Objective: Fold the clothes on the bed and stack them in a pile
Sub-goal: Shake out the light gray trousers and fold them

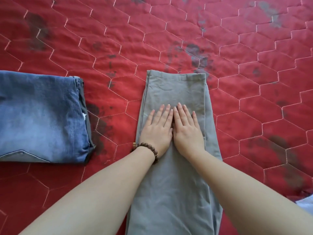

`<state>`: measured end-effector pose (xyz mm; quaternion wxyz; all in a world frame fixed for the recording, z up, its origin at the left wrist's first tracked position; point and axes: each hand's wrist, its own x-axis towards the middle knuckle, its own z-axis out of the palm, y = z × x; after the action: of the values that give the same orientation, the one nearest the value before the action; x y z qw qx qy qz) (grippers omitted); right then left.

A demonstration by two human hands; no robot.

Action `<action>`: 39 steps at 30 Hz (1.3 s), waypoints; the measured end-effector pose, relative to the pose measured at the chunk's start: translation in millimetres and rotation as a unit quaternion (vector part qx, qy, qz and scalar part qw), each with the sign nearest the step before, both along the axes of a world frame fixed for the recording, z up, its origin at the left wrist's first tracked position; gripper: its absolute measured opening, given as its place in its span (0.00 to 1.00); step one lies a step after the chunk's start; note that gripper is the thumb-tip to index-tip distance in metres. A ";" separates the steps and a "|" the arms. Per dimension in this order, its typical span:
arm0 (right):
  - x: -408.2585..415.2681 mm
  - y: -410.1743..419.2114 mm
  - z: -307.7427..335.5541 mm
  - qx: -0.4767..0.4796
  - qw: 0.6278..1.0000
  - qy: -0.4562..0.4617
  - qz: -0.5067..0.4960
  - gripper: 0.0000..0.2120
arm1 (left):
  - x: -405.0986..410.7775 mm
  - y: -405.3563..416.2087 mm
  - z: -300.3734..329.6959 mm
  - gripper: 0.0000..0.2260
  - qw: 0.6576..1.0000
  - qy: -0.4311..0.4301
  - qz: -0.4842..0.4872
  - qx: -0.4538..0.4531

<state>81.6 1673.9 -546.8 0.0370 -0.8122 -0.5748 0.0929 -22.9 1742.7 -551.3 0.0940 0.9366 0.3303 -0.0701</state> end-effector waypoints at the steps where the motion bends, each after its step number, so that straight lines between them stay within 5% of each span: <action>1: -0.3 -3.3 -3.3 -0.005 1.000 -0.009 -0.009 0.27 | -3.4 -2.4 -3.3 0.26 1.000 -0.001 0.007 0.010; 27: -134.8 -227.1 -9.2 -0.062 0.997 -0.012 -0.045 0.32 | -161.5 -209.4 -1.7 0.30 0.999 0.037 -0.003 -0.015; 33: -129.2 -250.3 -5.0 -0.103 0.953 0.019 -0.285 0.32 | -174.9 -211.7 3.2 0.31 0.993 0.033 0.103 -0.054; 39: -113.5 -251.7 10.7 -0.078 0.965 0.010 -0.251 0.32 | -168.1 -201.0 16.8 0.30 0.993 0.030 0.108 -0.041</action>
<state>-31.9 1422.2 -536.1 0.0017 -0.9297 -0.3433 0.1335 -191.0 1541.7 -534.6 0.1288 0.8883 0.4291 -0.1014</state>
